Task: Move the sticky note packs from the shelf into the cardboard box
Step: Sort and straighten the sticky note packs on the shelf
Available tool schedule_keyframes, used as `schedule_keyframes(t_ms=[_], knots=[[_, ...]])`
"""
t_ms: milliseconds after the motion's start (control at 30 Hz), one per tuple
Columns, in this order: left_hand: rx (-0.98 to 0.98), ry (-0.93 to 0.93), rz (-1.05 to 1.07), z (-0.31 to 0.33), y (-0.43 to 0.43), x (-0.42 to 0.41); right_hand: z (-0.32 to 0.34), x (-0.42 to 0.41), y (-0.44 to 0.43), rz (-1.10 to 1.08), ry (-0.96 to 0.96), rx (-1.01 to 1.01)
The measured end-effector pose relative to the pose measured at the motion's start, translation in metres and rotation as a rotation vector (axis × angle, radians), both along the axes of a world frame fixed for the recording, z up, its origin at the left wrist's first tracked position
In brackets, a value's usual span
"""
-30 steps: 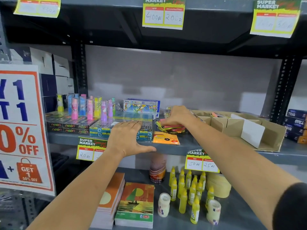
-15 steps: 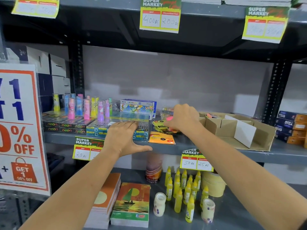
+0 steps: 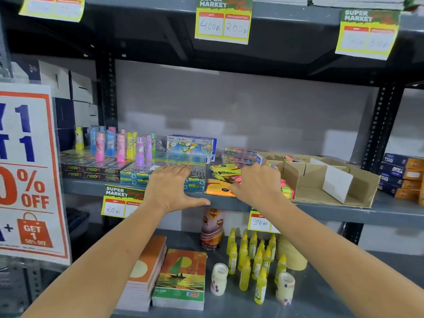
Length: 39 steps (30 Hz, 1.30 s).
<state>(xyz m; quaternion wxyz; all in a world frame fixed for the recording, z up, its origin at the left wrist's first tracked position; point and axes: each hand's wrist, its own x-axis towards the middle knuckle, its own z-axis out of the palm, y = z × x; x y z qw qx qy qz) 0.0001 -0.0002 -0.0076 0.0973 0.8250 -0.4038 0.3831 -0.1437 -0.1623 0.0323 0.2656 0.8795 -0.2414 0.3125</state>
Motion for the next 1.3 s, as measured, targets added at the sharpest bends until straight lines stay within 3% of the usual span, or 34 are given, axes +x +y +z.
schedule_keyframes(t_ms=[400,933,1300], knots=[[0.009,0.029,0.005,0.0,-0.001,0.0,0.0,-0.004,-0.002,0.047,0.024,0.018],[0.015,0.02,0.025,0.0,0.0,0.001,-0.008,-0.015,-0.008,0.119,-0.016,0.284],[0.013,0.025,0.018,0.001,0.0,-0.002,-0.004,-0.019,-0.014,0.121,0.049,0.35]])
